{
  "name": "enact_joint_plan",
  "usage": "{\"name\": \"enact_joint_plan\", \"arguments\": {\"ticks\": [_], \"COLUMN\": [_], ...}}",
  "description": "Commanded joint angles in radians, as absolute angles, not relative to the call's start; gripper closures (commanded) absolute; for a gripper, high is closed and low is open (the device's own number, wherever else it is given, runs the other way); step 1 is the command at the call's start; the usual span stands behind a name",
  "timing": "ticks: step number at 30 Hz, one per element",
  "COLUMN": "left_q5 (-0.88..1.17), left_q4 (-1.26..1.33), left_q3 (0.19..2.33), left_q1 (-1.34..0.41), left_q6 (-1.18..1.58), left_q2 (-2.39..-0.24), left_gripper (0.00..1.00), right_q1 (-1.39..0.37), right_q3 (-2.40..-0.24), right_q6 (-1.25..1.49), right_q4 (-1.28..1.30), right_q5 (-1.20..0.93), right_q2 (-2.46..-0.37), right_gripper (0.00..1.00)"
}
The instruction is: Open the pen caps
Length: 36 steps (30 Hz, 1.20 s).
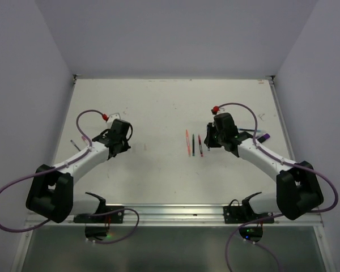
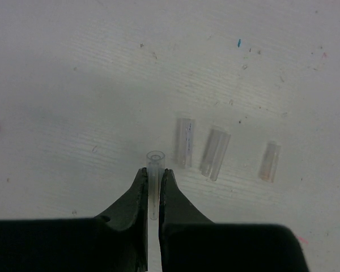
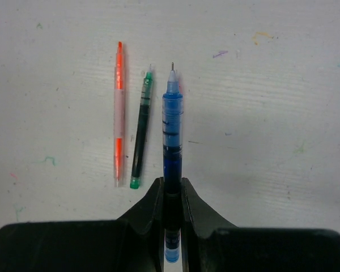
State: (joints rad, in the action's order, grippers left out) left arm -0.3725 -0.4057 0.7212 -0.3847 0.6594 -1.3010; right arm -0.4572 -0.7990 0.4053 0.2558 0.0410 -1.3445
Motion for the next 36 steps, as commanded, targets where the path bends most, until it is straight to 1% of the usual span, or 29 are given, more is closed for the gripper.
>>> {"name": "enact_joint_plan", "arguments": {"ticks": [1, 8, 13, 15, 16, 20, 22, 27, 32, 36], "left_q5": [-0.377, -0.324, -0.299, -0.287, -0.281, -0.273, -0.273, -0.267, -0.276, -0.287], "left_q4": [-0.319, -0.270, -0.236, -0.230, -0.230, -0.224, -0.224, -0.218, -0.225, -0.242], "left_q3": [0.730, 0.762, 0.755, 0.753, 0.753, 0.752, 0.749, 0.741, 0.736, 0.735], "left_q1": [-0.364, -0.328, -0.324, -0.321, -0.321, -0.319, -0.318, -0.310, -0.305, -0.301], "left_q6": [0.589, 0.548, 0.542, 0.541, 0.543, 0.543, 0.545, 0.548, 0.554, 0.560], "left_q2": [-1.348, -1.471, -1.489, -1.490, -1.491, -1.485, -1.488, -1.493, -1.476, -1.428], "left_gripper": [1.00, 1.00, 0.99, 0.94, 0.89, 0.80, 0.77, 0.76, 0.71, 0.68], "right_q1": [-0.419, -0.390, -0.377, -0.376, -0.376, -0.376, -0.376, -0.376, -0.376, -0.376], "right_q3": [-0.808, -0.793, -0.790, -0.796, -0.796, -0.798, -0.802, -0.815, -0.819, -0.818], "right_q6": [0.365, 0.357, 0.354, 0.356, 0.357, 0.364, 0.364, 0.367, 0.360, 0.362], "right_q4": [0.244, 0.210, 0.190, 0.183, 0.178, 0.163, 0.158, 0.152, 0.155, 0.140], "right_q5": [-0.018, -0.049, -0.074, -0.083, -0.098, -0.115, -0.118, -0.110, -0.095, -0.103], "right_q2": [-1.371, -1.430, -1.459, -1.473, -1.479, -1.502, -1.519, -1.545, -1.569, -1.585], "right_gripper": [1.00, 0.99, 0.96, 0.96, 0.94, 0.91, 0.89, 0.87, 0.84, 0.78]}}
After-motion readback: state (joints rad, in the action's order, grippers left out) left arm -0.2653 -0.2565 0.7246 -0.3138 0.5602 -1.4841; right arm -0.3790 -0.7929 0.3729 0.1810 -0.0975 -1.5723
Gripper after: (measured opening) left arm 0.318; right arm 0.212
